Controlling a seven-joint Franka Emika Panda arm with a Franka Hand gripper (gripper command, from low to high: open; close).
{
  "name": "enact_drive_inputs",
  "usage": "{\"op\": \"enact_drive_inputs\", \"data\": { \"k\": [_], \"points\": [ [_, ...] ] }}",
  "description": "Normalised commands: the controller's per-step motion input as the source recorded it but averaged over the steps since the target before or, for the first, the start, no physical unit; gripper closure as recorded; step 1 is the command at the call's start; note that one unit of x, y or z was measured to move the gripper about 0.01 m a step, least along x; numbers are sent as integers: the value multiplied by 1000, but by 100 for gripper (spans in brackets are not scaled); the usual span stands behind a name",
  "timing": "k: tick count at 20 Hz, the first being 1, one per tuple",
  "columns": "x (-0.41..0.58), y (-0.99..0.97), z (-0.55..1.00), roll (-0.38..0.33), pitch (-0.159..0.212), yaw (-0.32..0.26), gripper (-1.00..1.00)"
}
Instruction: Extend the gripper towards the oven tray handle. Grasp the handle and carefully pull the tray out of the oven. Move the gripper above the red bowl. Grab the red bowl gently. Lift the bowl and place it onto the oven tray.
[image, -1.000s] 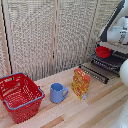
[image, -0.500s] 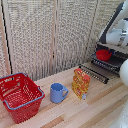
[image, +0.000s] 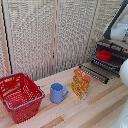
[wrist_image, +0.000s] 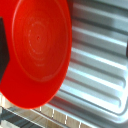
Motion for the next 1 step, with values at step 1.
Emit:
{"op": "enact_drive_inputs", "data": {
  "k": [1],
  "points": [
    [-89, 0, 29, 0, 237, -222, -100]
  ]
}}
